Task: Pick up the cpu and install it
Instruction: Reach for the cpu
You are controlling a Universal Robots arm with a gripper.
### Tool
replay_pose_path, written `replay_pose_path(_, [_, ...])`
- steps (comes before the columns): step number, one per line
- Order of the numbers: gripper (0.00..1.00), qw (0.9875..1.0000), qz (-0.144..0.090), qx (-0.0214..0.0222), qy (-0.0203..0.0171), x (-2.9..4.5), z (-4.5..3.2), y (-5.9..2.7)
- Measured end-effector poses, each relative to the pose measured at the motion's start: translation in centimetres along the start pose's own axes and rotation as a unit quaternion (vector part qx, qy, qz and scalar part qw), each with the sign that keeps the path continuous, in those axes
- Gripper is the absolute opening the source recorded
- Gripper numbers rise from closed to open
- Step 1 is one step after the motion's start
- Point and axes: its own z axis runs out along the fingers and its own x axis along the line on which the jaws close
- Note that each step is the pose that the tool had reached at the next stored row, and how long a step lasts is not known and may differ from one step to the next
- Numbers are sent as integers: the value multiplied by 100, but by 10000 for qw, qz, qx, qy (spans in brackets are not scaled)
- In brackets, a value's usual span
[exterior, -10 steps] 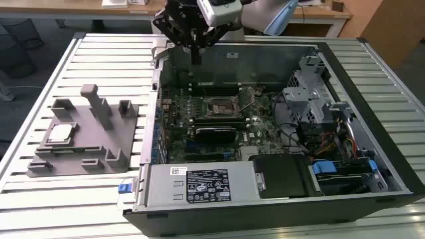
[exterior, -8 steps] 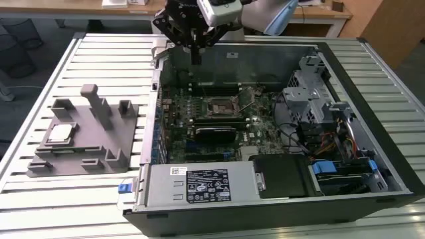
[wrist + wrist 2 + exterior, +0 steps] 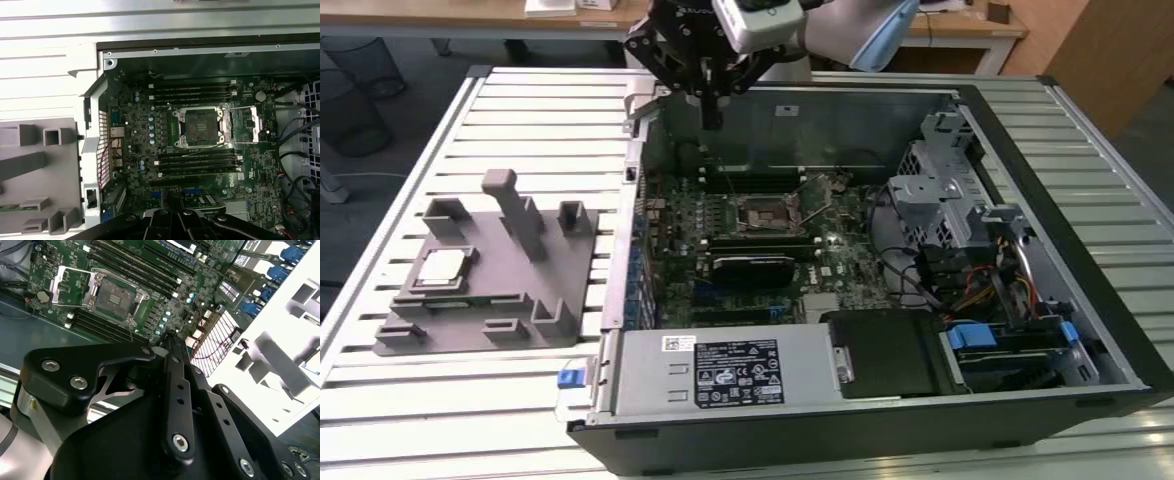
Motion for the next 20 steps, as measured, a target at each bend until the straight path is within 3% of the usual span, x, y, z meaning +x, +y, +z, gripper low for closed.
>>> replay_pose_path(20, [11, 10000, 0, 0, 0, 254, -7, -19])
